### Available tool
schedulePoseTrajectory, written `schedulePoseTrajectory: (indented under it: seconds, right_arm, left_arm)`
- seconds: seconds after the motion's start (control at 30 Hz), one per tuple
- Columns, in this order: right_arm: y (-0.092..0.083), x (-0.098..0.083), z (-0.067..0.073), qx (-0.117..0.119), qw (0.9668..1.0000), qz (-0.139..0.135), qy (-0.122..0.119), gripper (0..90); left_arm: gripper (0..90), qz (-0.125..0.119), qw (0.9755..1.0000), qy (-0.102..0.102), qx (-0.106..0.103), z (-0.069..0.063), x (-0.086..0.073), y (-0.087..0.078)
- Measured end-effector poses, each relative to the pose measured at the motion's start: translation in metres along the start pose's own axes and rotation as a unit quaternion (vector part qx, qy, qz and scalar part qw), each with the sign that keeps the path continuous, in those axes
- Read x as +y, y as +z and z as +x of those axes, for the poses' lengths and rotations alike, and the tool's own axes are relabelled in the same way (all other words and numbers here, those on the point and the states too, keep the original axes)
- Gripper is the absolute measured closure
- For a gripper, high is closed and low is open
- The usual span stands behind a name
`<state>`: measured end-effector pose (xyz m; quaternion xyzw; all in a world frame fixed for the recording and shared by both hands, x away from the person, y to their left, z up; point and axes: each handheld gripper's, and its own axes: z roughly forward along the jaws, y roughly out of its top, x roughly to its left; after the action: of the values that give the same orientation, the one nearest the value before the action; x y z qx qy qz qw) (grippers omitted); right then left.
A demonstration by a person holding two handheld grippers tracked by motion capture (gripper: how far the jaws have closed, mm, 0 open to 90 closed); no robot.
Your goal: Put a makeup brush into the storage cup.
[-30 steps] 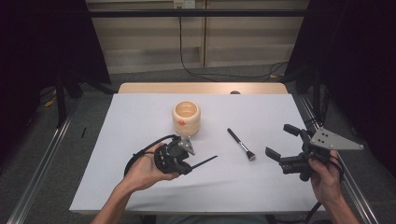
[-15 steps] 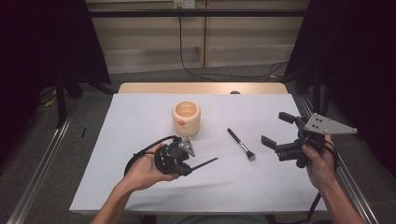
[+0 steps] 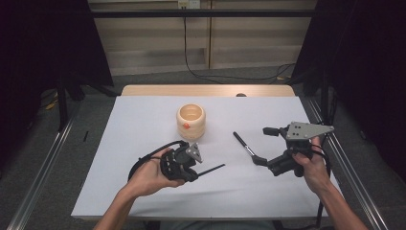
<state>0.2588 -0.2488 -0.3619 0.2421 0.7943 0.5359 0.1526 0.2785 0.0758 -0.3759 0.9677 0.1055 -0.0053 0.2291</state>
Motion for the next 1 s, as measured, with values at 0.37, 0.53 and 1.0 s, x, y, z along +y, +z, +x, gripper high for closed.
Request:
schedulePoseTrajectory:
  seconds: [0.37,0.53,1.0]
  right_arm:
    - [0.029,0.009,0.011,-0.013,0.9989,0.045,0.005,4.7]
    - [0.034,0.013,0.014,-0.004,0.9984,0.057,-0.003,3.9]
    - [0.05,0.019,0.014,0.053,0.9874,0.149,-0.006,10.9]
  left_arm:
    - [83.1,0.009,0.9999,0.01,-0.008,-0.001,0.002,0.002]
    - [83.2,0.005,0.9999,0.011,-0.005,-0.001,0.002,0.0]
    - [83.0,0.02,0.9995,0.022,-0.014,-0.001,0.005,0.005]
